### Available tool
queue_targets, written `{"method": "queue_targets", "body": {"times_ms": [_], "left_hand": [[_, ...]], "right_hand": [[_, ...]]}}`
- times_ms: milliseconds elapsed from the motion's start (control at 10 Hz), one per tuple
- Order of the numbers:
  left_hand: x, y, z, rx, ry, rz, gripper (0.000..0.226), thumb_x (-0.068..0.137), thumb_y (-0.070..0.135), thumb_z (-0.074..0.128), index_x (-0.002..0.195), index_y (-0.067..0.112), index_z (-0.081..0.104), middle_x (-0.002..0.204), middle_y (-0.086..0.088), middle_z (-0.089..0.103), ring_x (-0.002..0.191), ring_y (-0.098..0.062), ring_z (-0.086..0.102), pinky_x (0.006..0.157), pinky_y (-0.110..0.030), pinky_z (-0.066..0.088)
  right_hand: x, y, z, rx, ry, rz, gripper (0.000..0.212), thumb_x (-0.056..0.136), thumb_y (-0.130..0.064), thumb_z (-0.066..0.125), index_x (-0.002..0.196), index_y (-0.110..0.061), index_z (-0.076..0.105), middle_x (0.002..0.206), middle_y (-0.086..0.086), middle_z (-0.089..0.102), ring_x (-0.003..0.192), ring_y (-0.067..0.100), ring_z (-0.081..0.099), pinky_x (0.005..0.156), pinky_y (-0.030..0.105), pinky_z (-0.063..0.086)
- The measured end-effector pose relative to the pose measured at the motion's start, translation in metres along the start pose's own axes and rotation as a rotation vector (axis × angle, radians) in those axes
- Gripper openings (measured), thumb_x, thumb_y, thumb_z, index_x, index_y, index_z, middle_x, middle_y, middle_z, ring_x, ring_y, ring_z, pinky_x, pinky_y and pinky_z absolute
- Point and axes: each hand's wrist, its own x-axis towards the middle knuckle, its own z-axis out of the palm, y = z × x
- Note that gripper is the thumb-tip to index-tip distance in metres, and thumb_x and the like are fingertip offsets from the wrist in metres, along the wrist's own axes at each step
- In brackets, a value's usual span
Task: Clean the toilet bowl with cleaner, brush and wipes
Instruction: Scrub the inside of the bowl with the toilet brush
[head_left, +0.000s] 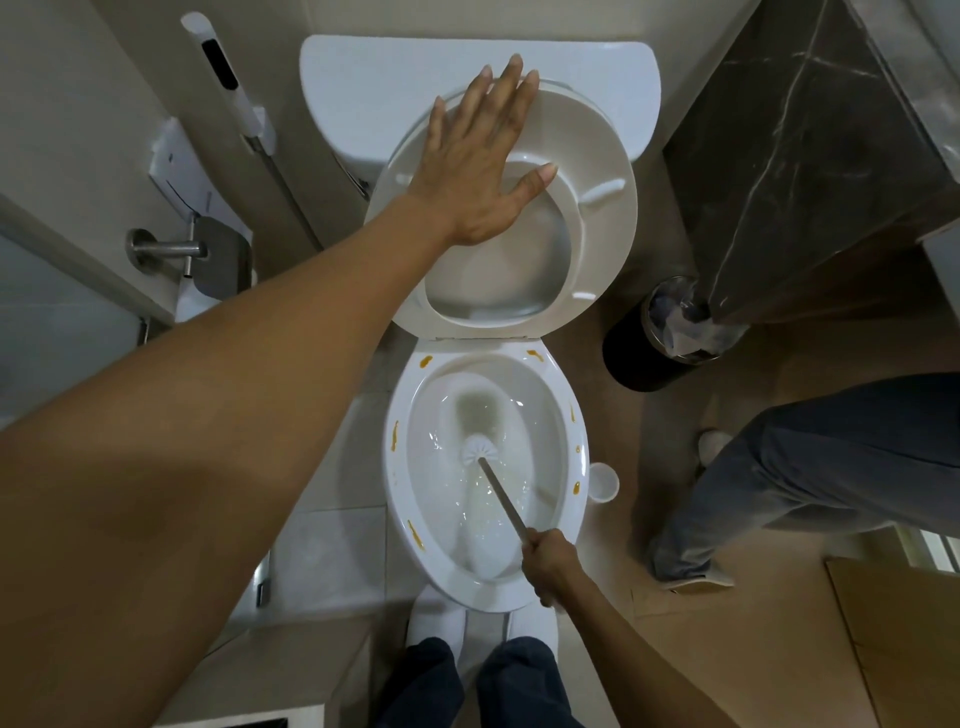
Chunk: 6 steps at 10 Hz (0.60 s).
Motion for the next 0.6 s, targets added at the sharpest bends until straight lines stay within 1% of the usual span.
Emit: {"method": "queue_targets", "body": {"times_ms": [100, 200, 300, 400, 500, 600], "left_hand": [[0.0, -0.001, 0.002, -0.004, 0.002, -0.003, 0.076, 0.094, 0.06, 0.023, 0.152, 0.018, -0.003, 0.16, -0.003, -0.007, 0.146, -0.025, -0.007, 0.115, -0.054, -0.004], [0.0, -0.001, 0.002, -0.004, 0.006, 0.0, 0.077, 0.094, 0.06, 0.023, 0.152, 0.017, -0.003, 0.16, -0.004, -0.007, 0.146, -0.025, -0.007, 0.115, -0.054, -0.004], [0.001, -0.001, 0.002, -0.007, 0.007, -0.002, 0.077, 0.094, 0.06, 0.023, 0.152, 0.017, -0.003, 0.16, -0.003, -0.007, 0.146, -0.025, -0.008, 0.114, -0.054, -0.004], [0.001, -0.001, 0.002, -0.008, 0.011, -0.003, 0.077, 0.094, 0.061, 0.023, 0.152, 0.017, -0.003, 0.16, -0.003, -0.007, 0.146, -0.025, -0.007, 0.114, -0.055, -0.003], [0.001, -0.001, 0.003, -0.006, 0.004, 0.003, 0.077, 0.094, 0.061, 0.023, 0.152, 0.018, -0.003, 0.16, -0.003, -0.007, 0.146, -0.025, -0.007, 0.114, -0.055, -0.003], [0.001, 0.0, 0.002, -0.002, -0.002, 0.004, 0.077, 0.094, 0.061, 0.022, 0.152, 0.018, -0.004, 0.16, -0.003, -0.008, 0.146, -0.025, -0.008, 0.115, -0.055, -0.003]], "right_hand": [[0.011, -0.017, -0.007, -0.048, -0.006, -0.016, 0.028, 0.097, -0.012, 0.047, 0.122, -0.003, 0.054, 0.091, 0.008, 0.051, 0.059, 0.017, 0.05, 0.054, 0.024, 0.047], [0.006, -0.018, -0.014, -0.076, -0.015, 0.018, 0.026, 0.098, -0.015, 0.049, 0.122, -0.005, 0.05, 0.097, 0.008, 0.052, 0.062, 0.015, 0.05, 0.057, 0.024, 0.051], [-0.013, -0.006, -0.028, -0.079, -0.019, 0.024, 0.015, 0.1, -0.02, 0.047, 0.113, -0.012, 0.046, 0.089, 0.002, 0.05, 0.062, 0.013, 0.047, 0.065, 0.023, 0.051], [-0.012, -0.005, -0.035, -0.091, -0.026, 0.032, 0.014, 0.099, -0.02, 0.048, 0.111, -0.013, 0.047, 0.089, 0.003, 0.051, 0.061, 0.012, 0.046, 0.063, 0.021, 0.049], [0.004, -0.019, -0.028, -0.124, -0.006, 0.031, 0.027, 0.098, -0.018, 0.048, 0.122, -0.007, 0.049, 0.101, 0.009, 0.056, 0.072, 0.018, 0.055, 0.075, 0.03, 0.059], [0.012, -0.025, -0.024, -0.134, 0.009, 0.021, 0.031, 0.098, -0.015, 0.045, 0.127, -0.004, 0.051, 0.092, 0.011, 0.057, 0.059, 0.018, 0.056, 0.063, 0.031, 0.057]]}}
